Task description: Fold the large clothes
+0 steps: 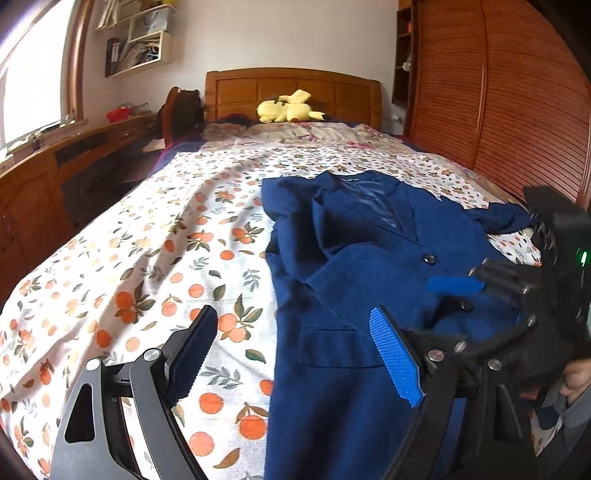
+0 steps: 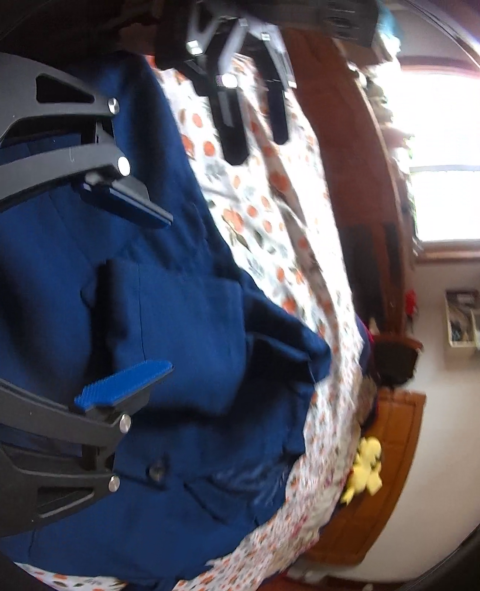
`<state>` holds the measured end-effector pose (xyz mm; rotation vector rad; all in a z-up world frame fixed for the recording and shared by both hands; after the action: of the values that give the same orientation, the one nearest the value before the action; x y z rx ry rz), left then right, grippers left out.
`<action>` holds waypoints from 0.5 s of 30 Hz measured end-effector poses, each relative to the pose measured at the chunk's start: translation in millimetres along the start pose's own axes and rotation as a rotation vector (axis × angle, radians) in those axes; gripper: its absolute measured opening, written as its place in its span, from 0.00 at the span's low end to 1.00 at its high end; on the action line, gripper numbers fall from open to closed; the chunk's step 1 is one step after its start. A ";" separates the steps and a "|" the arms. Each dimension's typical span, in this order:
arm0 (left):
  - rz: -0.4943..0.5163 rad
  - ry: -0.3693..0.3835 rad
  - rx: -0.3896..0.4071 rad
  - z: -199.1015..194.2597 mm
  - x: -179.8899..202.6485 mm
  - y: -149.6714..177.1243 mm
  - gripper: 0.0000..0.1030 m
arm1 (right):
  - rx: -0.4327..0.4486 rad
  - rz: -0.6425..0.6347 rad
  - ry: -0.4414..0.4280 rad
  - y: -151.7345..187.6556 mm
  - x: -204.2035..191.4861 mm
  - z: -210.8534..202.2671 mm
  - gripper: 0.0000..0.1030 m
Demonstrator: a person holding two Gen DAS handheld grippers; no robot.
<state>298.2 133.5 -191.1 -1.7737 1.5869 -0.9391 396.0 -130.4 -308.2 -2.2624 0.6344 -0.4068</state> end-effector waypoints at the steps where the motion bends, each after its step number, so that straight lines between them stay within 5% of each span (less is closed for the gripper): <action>1: -0.003 0.000 -0.002 0.4 -1.3 0.4 0.84 | -0.026 -0.017 -0.014 4.7 -4.2 7.2 0.53; 3: -0.008 -0.002 -0.008 2.0 -4.1 1.9 0.84 | -0.069 -0.032 -0.022 14.3 -7.5 18.8 0.42; 10: -0.014 -0.006 -0.019 7.2 -7.2 4.3 0.84 | -0.118 -0.034 0.024 30.1 -2.8 31.3 0.36; 15: -0.014 0.006 -0.028 10.7 -5.7 5.2 0.84 | -0.116 -0.048 0.035 30.7 -1.4 26.0 0.13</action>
<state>303.6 138.0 -202.2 -1.8050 1.6002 -0.9338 397.0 -133.4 -348.4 -2.3891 0.6372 -0.4446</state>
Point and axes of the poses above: each gripper's, at about its wrist camera, not at the fingertips, and z roughly the way its jaws point, x to its right, y to its underside, the point moved 9 cm from there along z, roughly the way its jaws point, and after that the axes turned 6 degrees about -z, right-handed, at the moved point
